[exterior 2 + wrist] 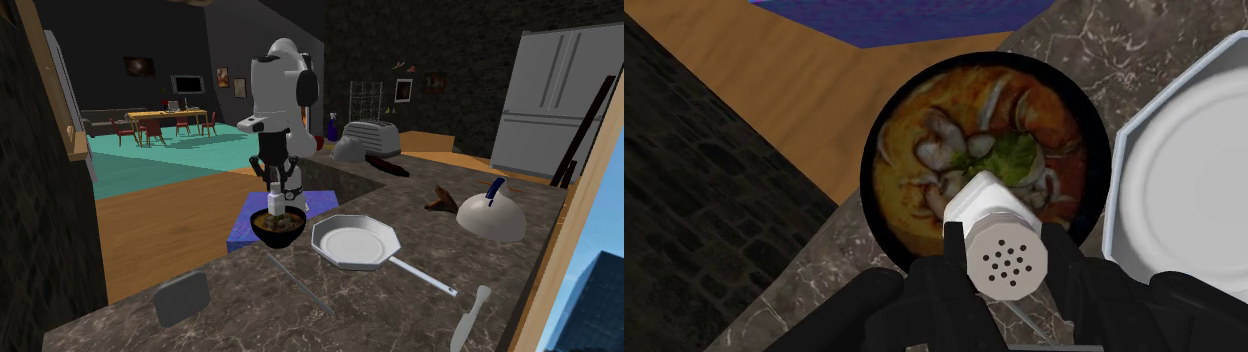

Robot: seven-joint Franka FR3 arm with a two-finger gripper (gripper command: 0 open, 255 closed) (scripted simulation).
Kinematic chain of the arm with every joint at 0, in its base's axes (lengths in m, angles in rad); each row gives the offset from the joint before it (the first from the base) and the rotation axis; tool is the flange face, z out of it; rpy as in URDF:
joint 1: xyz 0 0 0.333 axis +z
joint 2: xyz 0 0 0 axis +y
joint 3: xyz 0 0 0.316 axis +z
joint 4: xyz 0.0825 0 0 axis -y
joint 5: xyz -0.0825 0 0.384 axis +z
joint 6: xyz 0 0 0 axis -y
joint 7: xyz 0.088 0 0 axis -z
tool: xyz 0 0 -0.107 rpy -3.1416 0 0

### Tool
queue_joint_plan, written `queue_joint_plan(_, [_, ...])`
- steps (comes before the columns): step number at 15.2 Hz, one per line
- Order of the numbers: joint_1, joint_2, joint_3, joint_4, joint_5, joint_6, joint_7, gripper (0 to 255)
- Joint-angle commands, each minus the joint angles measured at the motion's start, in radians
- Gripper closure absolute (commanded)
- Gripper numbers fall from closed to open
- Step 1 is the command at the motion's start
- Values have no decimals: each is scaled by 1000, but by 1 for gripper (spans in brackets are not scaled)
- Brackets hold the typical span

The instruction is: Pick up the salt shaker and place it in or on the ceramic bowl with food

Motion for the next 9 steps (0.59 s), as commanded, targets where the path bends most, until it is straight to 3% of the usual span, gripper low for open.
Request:
queue_joint_plan(1, [0, 0, 0, -1, 0, 1, 0, 255])
queue_joint_plan(4, [0, 0, 0, -1, 0, 1, 0, 255])
queue_joint_plan(5, [0, 0, 0, -2, 0, 1, 0, 0])
queue_joint_plan(9, [0, -1, 0, -2, 0, 1, 0, 0])
